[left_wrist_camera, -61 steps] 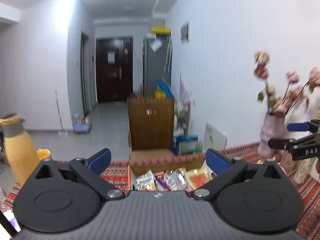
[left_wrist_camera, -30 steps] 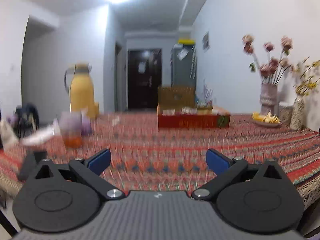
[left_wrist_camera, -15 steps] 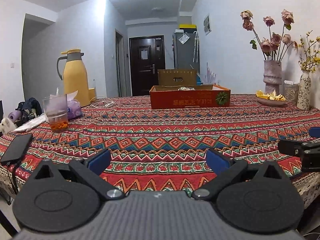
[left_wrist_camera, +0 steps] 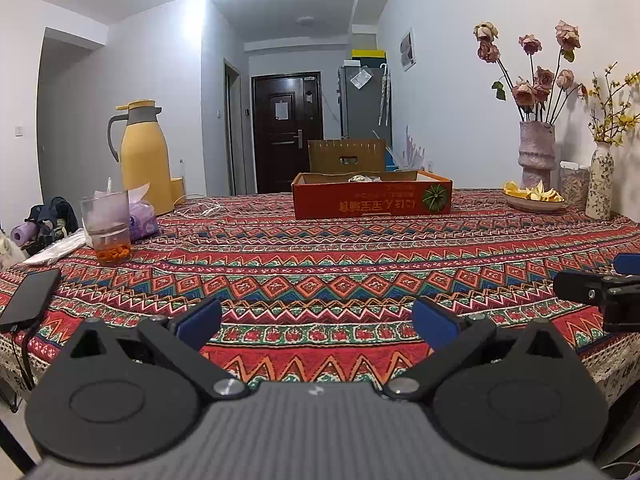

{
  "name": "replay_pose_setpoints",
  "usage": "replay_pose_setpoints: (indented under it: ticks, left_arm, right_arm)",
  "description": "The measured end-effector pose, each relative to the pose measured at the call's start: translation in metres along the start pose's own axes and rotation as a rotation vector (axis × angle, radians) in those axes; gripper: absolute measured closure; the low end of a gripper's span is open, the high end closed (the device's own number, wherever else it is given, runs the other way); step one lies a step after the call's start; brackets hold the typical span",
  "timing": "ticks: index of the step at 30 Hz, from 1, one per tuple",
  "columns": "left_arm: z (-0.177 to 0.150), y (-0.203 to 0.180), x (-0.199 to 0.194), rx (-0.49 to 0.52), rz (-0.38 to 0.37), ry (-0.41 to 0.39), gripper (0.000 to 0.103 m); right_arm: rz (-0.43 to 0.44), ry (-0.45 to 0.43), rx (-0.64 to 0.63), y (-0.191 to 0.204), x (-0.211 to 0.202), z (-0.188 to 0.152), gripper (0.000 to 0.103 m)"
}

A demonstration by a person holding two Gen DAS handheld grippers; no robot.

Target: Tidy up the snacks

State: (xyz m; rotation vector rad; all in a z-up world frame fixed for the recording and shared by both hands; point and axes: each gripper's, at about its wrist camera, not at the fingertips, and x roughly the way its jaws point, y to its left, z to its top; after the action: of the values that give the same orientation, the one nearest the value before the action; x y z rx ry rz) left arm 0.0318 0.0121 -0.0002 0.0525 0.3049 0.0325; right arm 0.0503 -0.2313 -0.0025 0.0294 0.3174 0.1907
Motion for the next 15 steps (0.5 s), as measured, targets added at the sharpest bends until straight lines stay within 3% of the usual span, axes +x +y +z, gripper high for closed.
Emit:
replay_pose_setpoints:
  ticks: [15]
  left_arm:
    - [0.0019,0.0019,-0.0015,-0.010,-0.002,0.001,0.000]
  right_arm:
    - [-0.004,-0.002,0.003,-0.0006,-0.0014,-0.0017,0.000]
